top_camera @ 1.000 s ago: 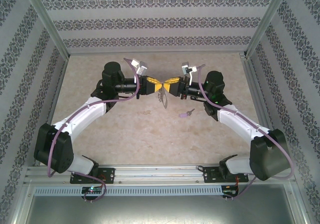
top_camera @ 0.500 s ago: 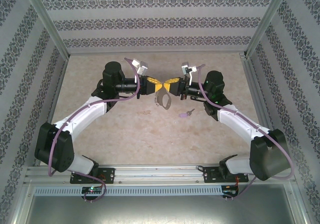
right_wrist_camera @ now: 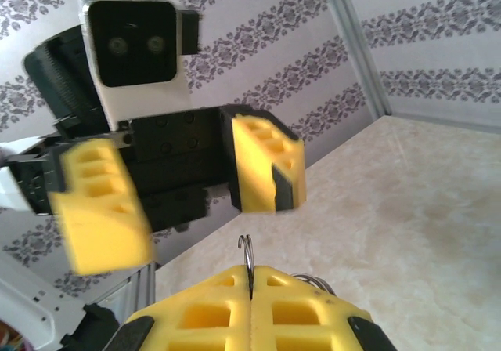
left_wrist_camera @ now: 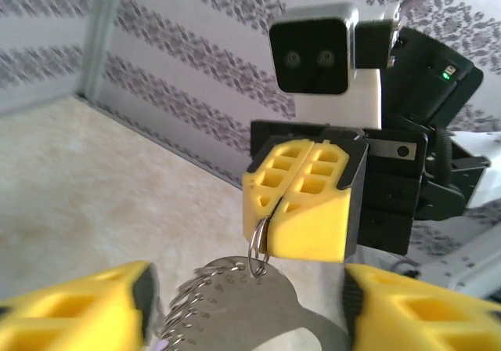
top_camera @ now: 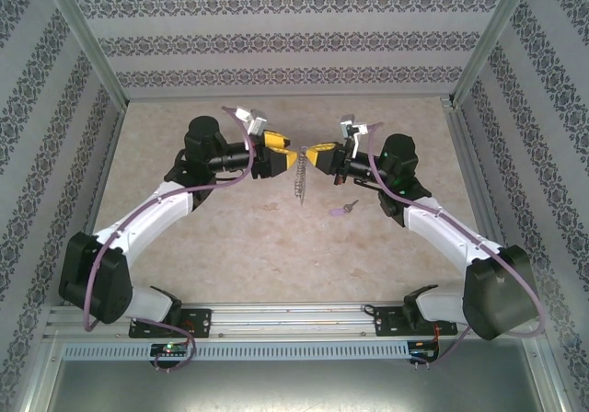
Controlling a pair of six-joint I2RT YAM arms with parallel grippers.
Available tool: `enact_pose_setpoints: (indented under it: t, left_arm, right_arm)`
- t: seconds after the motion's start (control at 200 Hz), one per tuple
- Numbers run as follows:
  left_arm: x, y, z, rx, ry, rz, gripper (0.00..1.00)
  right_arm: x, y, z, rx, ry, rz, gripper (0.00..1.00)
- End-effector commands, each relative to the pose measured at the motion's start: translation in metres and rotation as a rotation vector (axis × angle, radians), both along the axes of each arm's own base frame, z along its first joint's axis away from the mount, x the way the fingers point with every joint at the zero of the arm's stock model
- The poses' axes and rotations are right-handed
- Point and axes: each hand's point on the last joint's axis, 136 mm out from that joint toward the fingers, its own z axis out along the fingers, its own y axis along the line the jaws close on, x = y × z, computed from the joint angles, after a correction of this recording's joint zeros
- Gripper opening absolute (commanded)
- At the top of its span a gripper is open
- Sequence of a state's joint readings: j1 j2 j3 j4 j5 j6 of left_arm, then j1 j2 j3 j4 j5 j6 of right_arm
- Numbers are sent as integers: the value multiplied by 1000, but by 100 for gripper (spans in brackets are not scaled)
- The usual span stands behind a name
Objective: Put the keys on the keyring
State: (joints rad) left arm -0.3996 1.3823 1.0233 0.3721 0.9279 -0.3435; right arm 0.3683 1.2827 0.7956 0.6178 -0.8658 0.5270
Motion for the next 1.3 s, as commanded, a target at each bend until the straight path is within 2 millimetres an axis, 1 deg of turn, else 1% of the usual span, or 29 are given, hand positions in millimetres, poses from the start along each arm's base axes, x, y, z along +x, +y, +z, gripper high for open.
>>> enact_pose_setpoints:
  t: [0.0,0.02,0.11,0.215,0.285,0.36,0.41,0.465,0.56,0.734,0.859,0.959,1.029,1.054,1.124,1.294]
  left_arm:
    - [5,12,25,-30,-75,128,99]
    - [6,13,26,-28,-82,135,100]
    - [8,18,32,-25,-99,178,100]
    - [16,28,38,-25,-119,264,100]
    - [23,37,40,-17,-162,339,100]
    - [24,51,47,-52,-228,425,100]
    - [26,61,48,-60,-224,489,100]
    - [25,65,49,-43,-214,509,100]
    - [23,65,49,-27,-189,502,100]
    - [18,58,47,-9,-154,448,100]
    - [19,54,43,-42,-127,429,100]
    - [18,47,41,-70,-89,383,100]
    - [17,43,44,-109,-68,359,100]
    - [16,42,45,-125,-62,349,100]
    - [13,40,48,-165,-44,325,100]
    - [5,42,56,-234,-11,310,99]
  right_arm:
    - [4,-10,17,21,-97,-68,0]
    - [4,-9,18,23,-100,-70,0]
    - [5,-9,20,29,-110,-80,0]
    - [5,-6,23,32,-119,-78,0]
    - [4,-4,24,31,-124,-70,0]
    - [4,-2,24,28,-122,-60,0]
    - [3,-1,24,25,-119,-46,0]
    - [3,0,23,22,-117,-37,0]
    - [2,2,24,26,-122,-26,0]
    - [1,5,30,44,-134,-38,0]
    - [-2,8,39,64,-149,-45,0]
    - [-5,10,48,83,-166,-61,0]
    - [-7,13,51,92,-166,-69,0]
    - [-9,13,58,109,-191,-72,0]
    - [-11,15,64,126,-210,-83,0]
    - [-9,9,77,171,-247,-142,0]
